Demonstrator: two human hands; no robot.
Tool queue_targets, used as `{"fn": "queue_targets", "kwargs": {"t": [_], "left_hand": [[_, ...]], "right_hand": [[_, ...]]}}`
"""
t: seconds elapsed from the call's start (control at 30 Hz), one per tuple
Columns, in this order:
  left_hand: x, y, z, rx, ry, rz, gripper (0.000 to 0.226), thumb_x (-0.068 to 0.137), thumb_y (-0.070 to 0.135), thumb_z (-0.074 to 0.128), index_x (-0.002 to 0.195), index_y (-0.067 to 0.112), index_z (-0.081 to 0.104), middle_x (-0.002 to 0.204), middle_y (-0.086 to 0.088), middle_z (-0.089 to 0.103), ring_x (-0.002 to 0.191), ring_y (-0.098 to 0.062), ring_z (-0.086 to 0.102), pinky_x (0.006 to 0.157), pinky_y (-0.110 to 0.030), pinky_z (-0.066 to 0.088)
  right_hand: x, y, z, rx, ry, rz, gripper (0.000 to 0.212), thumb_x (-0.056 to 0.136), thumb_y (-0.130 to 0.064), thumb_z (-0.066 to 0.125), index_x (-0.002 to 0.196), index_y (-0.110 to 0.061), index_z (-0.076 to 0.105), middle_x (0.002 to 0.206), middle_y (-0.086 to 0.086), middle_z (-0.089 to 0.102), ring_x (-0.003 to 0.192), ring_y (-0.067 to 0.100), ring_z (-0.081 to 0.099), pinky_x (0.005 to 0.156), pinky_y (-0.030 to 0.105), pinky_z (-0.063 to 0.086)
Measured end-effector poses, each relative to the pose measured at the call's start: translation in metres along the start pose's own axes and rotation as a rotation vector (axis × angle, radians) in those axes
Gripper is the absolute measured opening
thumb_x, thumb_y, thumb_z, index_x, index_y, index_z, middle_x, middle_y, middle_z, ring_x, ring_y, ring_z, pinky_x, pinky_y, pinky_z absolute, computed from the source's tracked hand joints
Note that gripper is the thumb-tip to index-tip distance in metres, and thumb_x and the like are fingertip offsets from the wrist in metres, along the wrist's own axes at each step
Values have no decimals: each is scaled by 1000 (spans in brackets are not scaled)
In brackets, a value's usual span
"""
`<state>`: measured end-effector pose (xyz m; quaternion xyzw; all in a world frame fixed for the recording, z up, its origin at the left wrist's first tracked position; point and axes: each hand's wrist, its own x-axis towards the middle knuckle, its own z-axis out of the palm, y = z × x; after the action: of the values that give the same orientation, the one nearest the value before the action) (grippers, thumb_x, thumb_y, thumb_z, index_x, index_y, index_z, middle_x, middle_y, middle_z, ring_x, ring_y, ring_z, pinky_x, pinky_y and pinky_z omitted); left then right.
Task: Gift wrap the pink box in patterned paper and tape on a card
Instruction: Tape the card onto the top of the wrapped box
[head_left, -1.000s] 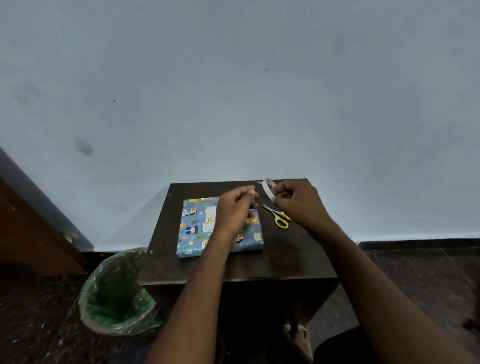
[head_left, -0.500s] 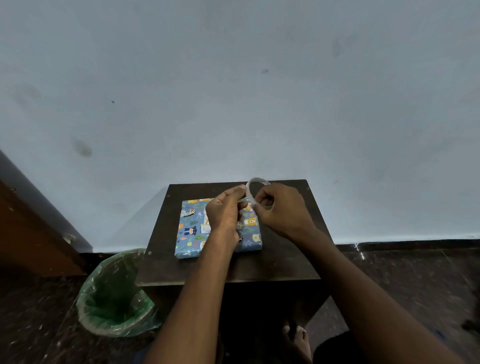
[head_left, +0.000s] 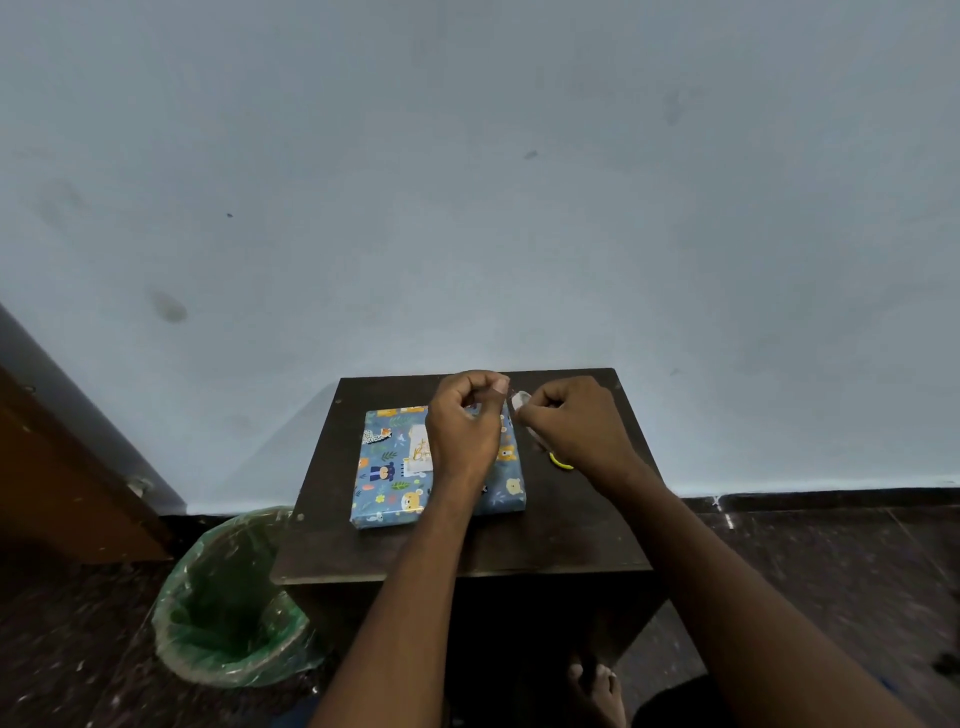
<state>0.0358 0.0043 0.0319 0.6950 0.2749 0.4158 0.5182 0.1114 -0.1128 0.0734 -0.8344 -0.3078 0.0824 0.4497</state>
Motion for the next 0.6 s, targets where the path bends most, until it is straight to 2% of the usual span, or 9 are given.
{"fn": "queue_targets", "kwargs": {"t": [0.07,0.13,0.17,0.27,0.33,0.53,0.6], "left_hand": [[-2,3,0,36,-22,70,5,96,15,76,93,19,78,104,5,72,97,-3,67,84,-16,50],[-2,6,-1,92,-54,156,6,96,12,75,93,17,77,103,8,69,97,-4,66,83,-15,50],[-2,7,-1,110,-65,184,6,97,12,75,95,17,76,104,8,68,97,-5,67,83,-16,51],[-1,9,-4,108,-66,196,7,97,12,74,99,18,76,106,5,68,93,-4,68,80,-12,50],[0,9,-6,100,-69,191,7,96,11,74,99,18,77,106,4,68,90,-4,69,78,-10,50],[1,14,-10,110,-105,227,7,96,13,76,102,17,77,111,4,68,91,-3,69,77,-10,50],[0,15,-11,117,-113,241,8,96,12,76,103,16,77,112,4,67,92,-2,68,76,-9,50]], "right_hand": [[0,3,0,-8,27,15,18,82,-22,70,65,-16,70,54,-3,68,50,4,60,60,26,45],[0,3,-2,-12,50,-19,6,85,-25,72,86,-22,67,56,-6,67,50,3,63,58,21,43],[0,2,-3,-4,52,-55,10,87,-25,72,92,-24,64,55,-6,66,48,5,63,56,20,44],[-1,0,-5,47,64,-111,7,89,-20,69,85,-25,66,55,-4,66,46,13,65,57,26,51],[0,0,-4,104,43,-92,11,89,-15,67,79,-20,67,56,1,68,44,17,66,56,27,50],[2,3,0,205,77,-85,4,91,-24,74,89,-21,71,57,4,68,42,21,63,53,31,50],[2,3,1,215,57,-94,8,92,-24,73,86,-19,74,56,5,68,41,20,62,53,32,49]]}}
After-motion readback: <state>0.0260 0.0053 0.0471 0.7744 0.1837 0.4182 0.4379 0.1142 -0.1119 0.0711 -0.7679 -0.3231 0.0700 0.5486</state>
